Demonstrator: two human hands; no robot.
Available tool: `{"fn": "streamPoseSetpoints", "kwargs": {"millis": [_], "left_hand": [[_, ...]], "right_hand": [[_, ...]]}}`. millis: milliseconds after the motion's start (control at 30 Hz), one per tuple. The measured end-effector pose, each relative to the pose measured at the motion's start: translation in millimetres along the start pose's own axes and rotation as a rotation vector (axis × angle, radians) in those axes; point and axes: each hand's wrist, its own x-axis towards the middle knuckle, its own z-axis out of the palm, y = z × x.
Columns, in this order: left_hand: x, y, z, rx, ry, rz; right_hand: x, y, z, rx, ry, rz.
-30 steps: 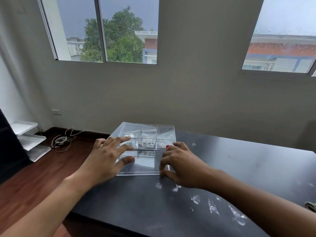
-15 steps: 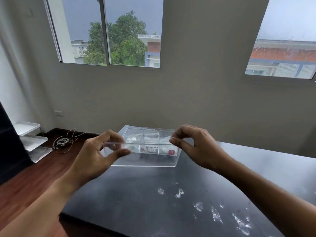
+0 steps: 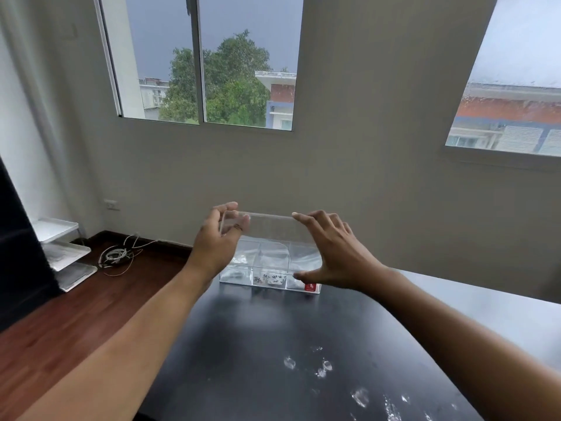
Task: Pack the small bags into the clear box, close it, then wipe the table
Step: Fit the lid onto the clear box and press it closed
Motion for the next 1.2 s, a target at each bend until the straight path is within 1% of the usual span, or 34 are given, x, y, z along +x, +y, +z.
{"fn": "streamPoseSetpoints", "kwargs": {"millis": [67, 133, 233, 333, 433, 567, 767, 1033, 1200], "left_hand": [[4, -12, 3, 0.034, 0.018, -0.051], [4, -24, 3, 0.1, 0.026, -0.068], [-2, -34, 4, 0.129, 0.006, -0.109], [-7, -39, 7, 0.233, 0.065, -0.031], [-9, -42, 13, 0.32, 0.12, 0.033], [-8, -44, 13, 0.336, 0.146, 0.029], [-5, -50, 8, 0.359, 0.144, 0.036], [13, -60, 11, 0.339, 0.107, 0.024], [26, -64, 9, 0.351, 0.067, 0.031]], "right_hand": [[11, 10, 4, 0.071, -0.098, 0.051], [18, 18, 5, 0.201, -0.192, 0.1], [21, 30, 10, 0.29, -0.282, 0.098], [20, 36, 18, 0.308, -0.326, 0.1], [19, 36, 26, 0.315, -0.329, 0.104], [24, 32, 35, 0.33, -0.286, 0.113], [26, 30, 41, 0.354, -0.27, 0.124], [31, 24, 43, 0.373, -0.33, 0.19], [37, 19, 47, 0.324, -0.352, 0.193]]}}
